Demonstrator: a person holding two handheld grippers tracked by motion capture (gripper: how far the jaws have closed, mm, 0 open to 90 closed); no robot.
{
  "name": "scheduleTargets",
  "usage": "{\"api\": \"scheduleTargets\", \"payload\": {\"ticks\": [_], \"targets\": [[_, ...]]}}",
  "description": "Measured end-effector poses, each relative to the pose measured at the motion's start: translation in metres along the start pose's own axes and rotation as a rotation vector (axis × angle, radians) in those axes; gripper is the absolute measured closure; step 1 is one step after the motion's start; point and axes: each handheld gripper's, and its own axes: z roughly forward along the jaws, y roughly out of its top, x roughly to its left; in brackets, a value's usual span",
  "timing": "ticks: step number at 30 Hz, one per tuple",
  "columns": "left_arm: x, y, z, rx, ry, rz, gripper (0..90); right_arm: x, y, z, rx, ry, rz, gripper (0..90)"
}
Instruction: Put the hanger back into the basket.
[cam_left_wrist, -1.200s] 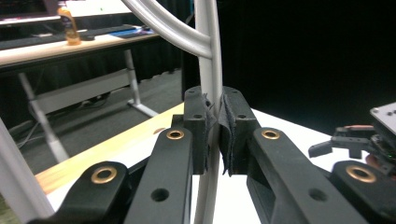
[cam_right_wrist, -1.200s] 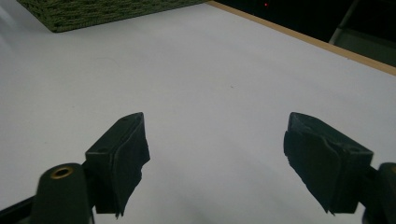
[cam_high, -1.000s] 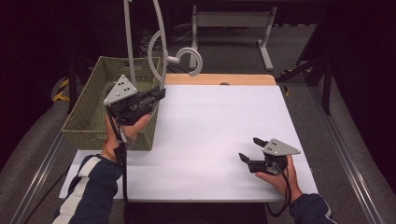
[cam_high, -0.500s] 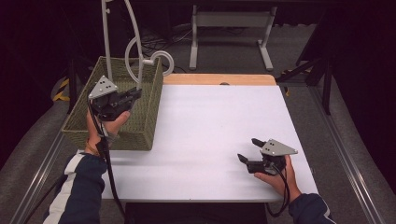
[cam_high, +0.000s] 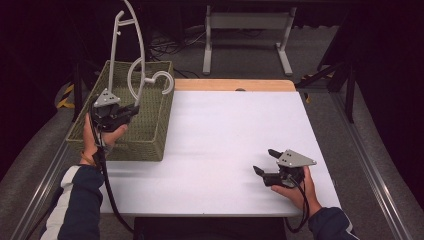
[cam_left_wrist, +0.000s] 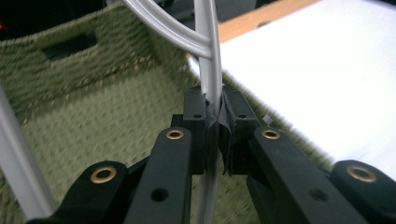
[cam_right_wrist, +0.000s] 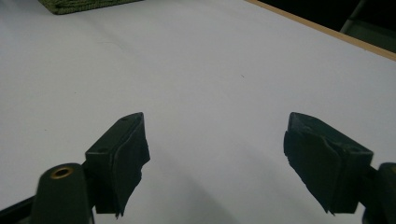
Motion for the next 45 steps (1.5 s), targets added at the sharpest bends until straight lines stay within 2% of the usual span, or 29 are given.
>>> {"api": "scheduleTargets", "payload": {"ticks": [3,5,8,13,14,17,18,20,23,24,25,26,31,35,38,39,40,42,45], "targets": [[0.004,-0.005,0.001,0.019,0.002,-0.011,82.1,0.001,0.000,0.000,0.003,0.001,0.002,21.8],[0.009,-0.008,0.001,0.015,-0.004,-0.026,82.0,0.000,0.000,0.001,0.003,0.002,-0.003,21.8],[0.011,-0.010,0.002,0.052,0.007,-0.014,81.7,0.001,-0.001,0.001,0.010,0.006,0.002,21.8],[0.015,-0.012,0.007,0.128,0.052,0.013,79.9,0.001,-0.001,0.001,0.014,0.010,0.001,21.8],[0.015,-0.013,0.007,0.134,0.038,0.013,79.1,0.001,-0.001,0.001,0.014,0.011,-0.001,21.8],[0.014,-0.014,0.009,0.182,0.060,0.026,78.7,0.001,-0.001,0.002,0.023,0.016,-0.004,21.8],[0.015,-0.015,0.009,0.196,0.064,0.020,78.5,0.001,-0.002,0.003,0.027,0.019,-0.005,21.8],[0.019,-0.020,0.008,0.213,0.099,0.004,77.6,0.002,-0.002,0.004,0.035,0.028,-0.003,21.8],[0.028,-0.028,0.003,0.203,0.112,-0.059,77.0,0.003,-0.001,0.004,0.037,0.037,-0.011,21.8],[0.028,-0.029,0.002,0.200,0.121,-0.062,77.5,0.004,-0.001,0.005,0.039,0.037,-0.009,21.8],[0.029,-0.030,0.001,0.217,0.159,-0.054,77.6,0.003,-0.002,0.005,0.042,0.037,-0.011,21.8],[0.029,-0.031,0.001,0.222,0.171,-0.050,77.5,0.003,-0.002,0.006,0.047,0.037,-0.011,21.8],[0.035,-0.038,-0.005,0.192,0.168,-0.091,76.8,0.003,-0.002,0.007,0.055,0.038,-0.020,21.8],[0.033,-0.043,-0.006,0.158,0.173,-0.110,75.7,0.003,-0.002,0.006,0.055,0.037,-0.018,21.6],[0.031,-0.044,-0.007,0.133,0.183,-0.108,74.4,0.003,-0.002,0.005,0.054,0.034,-0.014,21.5],[0.030,-0.044,-0.009,0.102,0.144,-0.112,72.8,0.003,-0.002,0.005,0.052,0.032,-0.013,21.5],[0.029,-0.043,-0.011,0.100,0.140,-0.099,65.7,0.002,-0.001,0.005,0.048,0.031,-0.016,21.5],[0.022,-0.043,-0.011,0.088,0.150,-0.067,66.3,0.003,-0.001,0.005,0.051,0.031,-0.010,21.5],[0.017,-0.042,-0.012,0.064,0.117,-0.046,62.0,0.003,-0.001,0.005,0.052,0.031,-0.014,21.5]]}}
